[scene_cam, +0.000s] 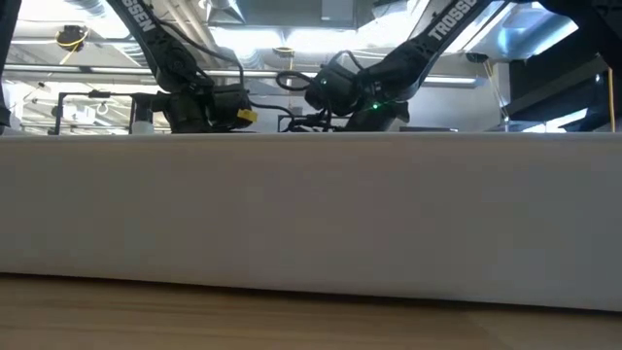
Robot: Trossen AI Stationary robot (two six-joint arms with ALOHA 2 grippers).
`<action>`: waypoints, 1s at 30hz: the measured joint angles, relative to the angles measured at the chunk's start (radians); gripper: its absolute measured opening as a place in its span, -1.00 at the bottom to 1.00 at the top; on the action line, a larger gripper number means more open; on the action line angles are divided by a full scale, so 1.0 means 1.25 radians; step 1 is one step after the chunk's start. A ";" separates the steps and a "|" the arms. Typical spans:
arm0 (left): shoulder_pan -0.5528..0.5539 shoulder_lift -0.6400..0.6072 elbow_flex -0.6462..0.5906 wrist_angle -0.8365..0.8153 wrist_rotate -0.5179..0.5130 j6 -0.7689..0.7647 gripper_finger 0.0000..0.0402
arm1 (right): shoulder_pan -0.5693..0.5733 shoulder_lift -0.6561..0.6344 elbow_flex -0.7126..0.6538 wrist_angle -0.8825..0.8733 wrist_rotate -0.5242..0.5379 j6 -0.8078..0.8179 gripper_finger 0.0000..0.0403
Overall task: Sort silverware
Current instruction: Put the purple knife into the white silverware tray
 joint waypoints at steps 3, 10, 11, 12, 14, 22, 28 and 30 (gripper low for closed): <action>0.000 0.000 0.000 -0.003 0.000 0.000 -0.62 | 0.000 0.005 0.000 -0.001 0.000 0.000 0.17; 0.000 0.000 0.000 -0.005 0.012 0.000 -0.62 | 0.001 0.007 0.000 0.001 0.014 0.000 0.04; 0.000 0.000 0.000 -0.005 0.016 0.000 -0.62 | 0.001 0.007 0.000 0.000 0.014 0.001 0.01; 0.000 0.000 0.000 -0.005 0.017 0.000 -0.62 | 0.001 0.007 -0.001 0.000 0.013 0.002 -0.02; 0.000 0.000 0.000 -0.005 0.019 0.000 -0.62 | 0.001 0.008 -0.001 -0.002 0.013 0.009 -0.08; 0.000 0.000 0.000 -0.005 0.019 0.004 -0.62 | 0.001 0.022 -0.001 -0.014 0.011 0.026 -0.32; 0.000 0.000 0.000 -0.006 0.020 0.008 -0.62 | 0.001 0.023 -0.002 -0.017 0.007 0.040 -0.51; 0.000 0.000 0.000 -0.007 0.027 0.016 -0.62 | 0.000 0.023 -0.002 -0.021 0.003 0.043 -0.58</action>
